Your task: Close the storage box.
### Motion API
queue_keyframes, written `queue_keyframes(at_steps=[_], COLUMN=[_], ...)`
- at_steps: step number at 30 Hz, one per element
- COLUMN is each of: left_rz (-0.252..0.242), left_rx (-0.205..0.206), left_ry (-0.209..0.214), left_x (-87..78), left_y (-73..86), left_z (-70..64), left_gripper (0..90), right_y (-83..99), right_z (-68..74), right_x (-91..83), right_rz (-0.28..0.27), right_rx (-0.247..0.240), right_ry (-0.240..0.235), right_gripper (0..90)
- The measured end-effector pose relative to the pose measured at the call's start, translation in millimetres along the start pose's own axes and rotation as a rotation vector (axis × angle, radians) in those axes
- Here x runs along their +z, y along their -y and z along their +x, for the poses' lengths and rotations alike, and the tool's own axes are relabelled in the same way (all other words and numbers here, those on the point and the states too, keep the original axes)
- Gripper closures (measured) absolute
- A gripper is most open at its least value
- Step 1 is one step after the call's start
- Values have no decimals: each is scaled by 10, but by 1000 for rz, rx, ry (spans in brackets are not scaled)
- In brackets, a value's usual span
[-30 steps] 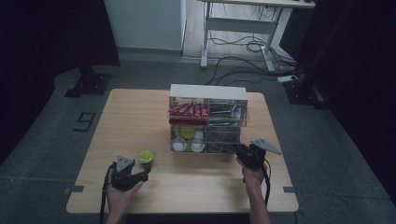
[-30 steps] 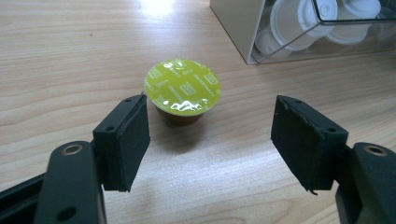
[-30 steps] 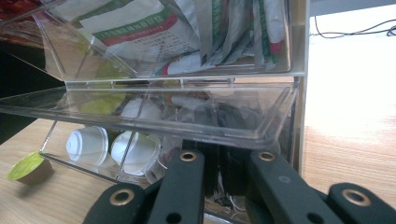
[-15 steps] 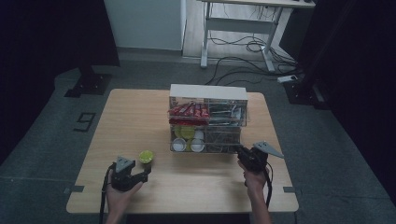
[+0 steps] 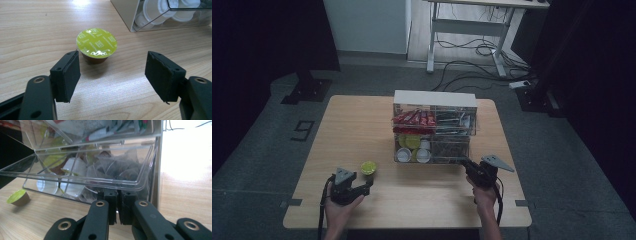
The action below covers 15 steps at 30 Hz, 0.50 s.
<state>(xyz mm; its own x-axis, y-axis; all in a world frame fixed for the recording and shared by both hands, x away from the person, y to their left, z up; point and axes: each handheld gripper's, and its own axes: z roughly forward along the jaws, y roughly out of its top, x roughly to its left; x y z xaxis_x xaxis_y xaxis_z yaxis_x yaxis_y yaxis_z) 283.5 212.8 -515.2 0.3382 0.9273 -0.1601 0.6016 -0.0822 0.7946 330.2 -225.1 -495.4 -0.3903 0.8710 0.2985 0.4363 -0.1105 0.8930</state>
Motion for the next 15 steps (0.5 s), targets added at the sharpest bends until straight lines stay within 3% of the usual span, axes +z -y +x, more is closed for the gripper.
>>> queue_keyframes(at_steps=[15], left_rz=[6], left_rx=[-2], left_ry=[2], left_x=[2], left_y=[8], left_z=[16], left_gripper=[286], right_y=[94], right_z=[-27], right_x=[32], right_rz=[41], right_rx=[-3], right_ry=[13], right_gripper=[859])
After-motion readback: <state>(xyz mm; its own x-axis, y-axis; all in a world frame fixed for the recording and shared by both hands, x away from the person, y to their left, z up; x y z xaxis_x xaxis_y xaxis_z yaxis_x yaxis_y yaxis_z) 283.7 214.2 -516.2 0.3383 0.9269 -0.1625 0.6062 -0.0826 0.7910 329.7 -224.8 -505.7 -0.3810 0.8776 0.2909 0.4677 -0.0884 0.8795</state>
